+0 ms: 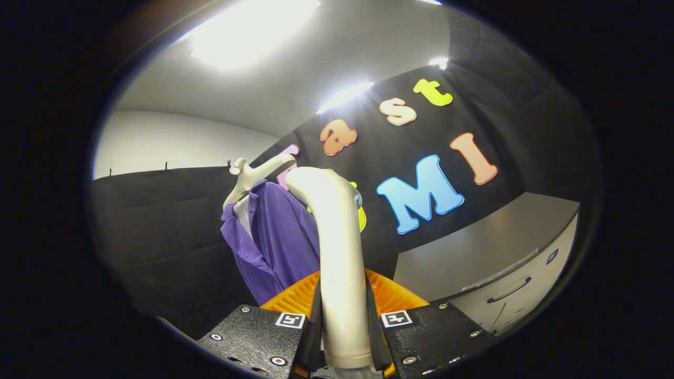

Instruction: Iron the clothes twice with a garment steamer, once on the left side and once on the right side.

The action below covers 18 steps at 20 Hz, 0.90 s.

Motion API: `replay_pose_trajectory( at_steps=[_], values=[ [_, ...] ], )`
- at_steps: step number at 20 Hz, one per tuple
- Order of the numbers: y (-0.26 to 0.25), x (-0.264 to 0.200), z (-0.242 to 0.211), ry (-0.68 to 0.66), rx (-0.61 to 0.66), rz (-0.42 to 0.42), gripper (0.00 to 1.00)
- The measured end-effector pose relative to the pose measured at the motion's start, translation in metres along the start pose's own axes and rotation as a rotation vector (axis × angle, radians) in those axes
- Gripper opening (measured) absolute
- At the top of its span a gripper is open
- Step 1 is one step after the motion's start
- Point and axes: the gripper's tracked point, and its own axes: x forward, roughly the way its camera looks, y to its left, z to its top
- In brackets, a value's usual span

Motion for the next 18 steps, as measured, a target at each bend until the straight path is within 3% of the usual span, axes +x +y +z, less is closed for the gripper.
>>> replay_pose_trajectory(
  at_steps=[8, 12, 18],
  values=[
    [0.080, -0.003, -0.010, -0.135, -0.165, -0.045, 0.38],
    [0.115, 0.022, -0.021, -0.178, -0.265, -0.051, 0.38],
    [0.139, 0.072, -0.024, -0.201, -0.295, -0.096, 0.38]
  ],
)
